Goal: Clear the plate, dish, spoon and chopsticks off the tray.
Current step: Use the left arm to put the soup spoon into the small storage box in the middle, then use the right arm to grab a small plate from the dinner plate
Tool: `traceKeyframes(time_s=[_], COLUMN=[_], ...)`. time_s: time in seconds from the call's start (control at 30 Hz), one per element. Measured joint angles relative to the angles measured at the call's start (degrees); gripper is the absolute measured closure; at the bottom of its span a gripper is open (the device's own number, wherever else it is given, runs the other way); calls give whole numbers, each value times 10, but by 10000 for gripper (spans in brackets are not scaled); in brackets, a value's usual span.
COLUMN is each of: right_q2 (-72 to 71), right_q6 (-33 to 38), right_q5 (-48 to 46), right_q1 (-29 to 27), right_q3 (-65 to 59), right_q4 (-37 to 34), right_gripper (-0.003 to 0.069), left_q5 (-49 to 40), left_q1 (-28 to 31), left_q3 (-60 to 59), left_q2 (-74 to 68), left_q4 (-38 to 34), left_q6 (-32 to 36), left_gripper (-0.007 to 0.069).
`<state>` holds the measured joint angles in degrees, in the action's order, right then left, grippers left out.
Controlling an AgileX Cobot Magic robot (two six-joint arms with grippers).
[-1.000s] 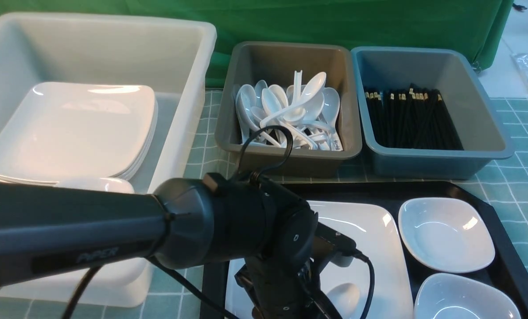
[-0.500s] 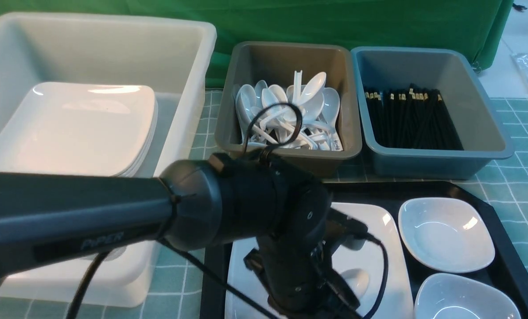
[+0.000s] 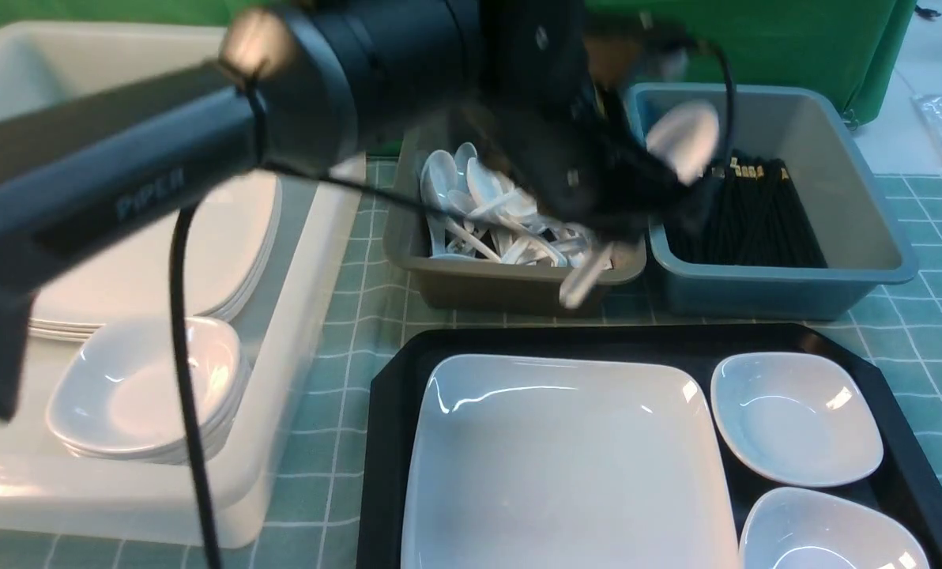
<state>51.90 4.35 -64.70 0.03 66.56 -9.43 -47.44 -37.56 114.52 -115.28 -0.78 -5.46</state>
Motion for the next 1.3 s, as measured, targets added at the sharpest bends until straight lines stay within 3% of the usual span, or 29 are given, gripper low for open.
traceKeyframes(time_s=[0.13,0.37,0.67,0.77,0.93,1.03,1.13,1.3], right_q2=[0,0,0,0,0,0,0,0], right_q6=[0,5,44,46,50,64,82,129], right_q5=[1,1,1,1,-1,-1,-1,35], right_q1=[0,0,0,0,0,0,2,51], right_q3=[0,0,0,0,-1,-8,-34,-159], right_q4=[-5,-6,-6,-6,-7,-9,-22,-70], right_gripper=[443,443,443,443,443,443,443,420], left_q5=[60,113,51,-7,-110,-169,-212,-219], left_q1=[40,85,102,102,102,102,102,102], left_q3=[78,95,96,96,97,97,97,55], left_q2=[-66,-124,-131,-119,-86,-65,-43,15], left_q4=[-3,-4,-3,-5,-20,-23,-23,-39], left_q6=[-1,-3,-9,-9,-3,11,28,40], left_gripper=[532,509,205,162,232,342,505,612])
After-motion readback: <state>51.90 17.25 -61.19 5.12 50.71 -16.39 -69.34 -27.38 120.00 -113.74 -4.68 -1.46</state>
